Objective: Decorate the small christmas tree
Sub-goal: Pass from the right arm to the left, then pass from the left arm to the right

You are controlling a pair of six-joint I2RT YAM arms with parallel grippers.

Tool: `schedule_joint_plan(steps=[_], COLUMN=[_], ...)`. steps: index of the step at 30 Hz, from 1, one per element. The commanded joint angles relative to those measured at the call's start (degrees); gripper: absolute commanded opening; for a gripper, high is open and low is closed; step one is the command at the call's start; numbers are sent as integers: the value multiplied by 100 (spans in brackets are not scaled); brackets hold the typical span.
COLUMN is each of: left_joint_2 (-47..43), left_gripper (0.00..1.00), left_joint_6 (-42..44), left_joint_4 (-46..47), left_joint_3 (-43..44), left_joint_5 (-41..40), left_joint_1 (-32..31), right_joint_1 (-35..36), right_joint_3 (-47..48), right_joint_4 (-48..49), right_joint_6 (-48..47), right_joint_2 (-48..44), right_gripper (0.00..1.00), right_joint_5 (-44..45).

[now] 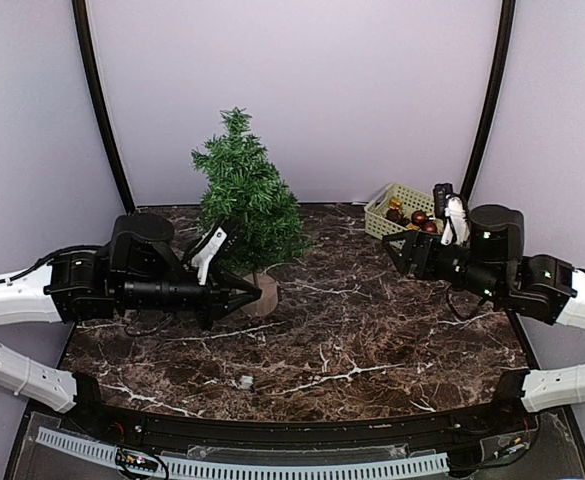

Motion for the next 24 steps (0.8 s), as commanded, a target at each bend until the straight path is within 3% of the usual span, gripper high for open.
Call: schedule_joint_plan(steps=[1, 4, 6, 13, 19, 24], left_joint_2=[91, 183, 246, 393, 327, 206], left_gripper=[0, 0, 0, 0, 0, 0], left_joint_6=[-3, 28, 25, -48, -153, -143], left_joint_4=[-696, -758, -788, -648, -706, -659], left_joint_3=[485, 562, 595, 537, 463, 347], left_joint_5=[-24, 39, 53, 157, -62, -146], left_joint_1=[-35, -35, -35, -35, -35, -35], right_joint_1=[-3, -269, -497, -764, -766, -753], right_joint_3=[-250, -348, -432, -764, -388, -642], right_joint_4=[-227, -850, -1065, -1086, -2067, -1220], right_joint_6=[405, 762, 941, 900, 797, 644], right_joint_2=[-601, -727, -738, -215, 701, 44], right_gripper=[93, 99, 99, 99, 99, 99], right_joint_5=[1541, 2017, 1823, 211, -1452, -2422])
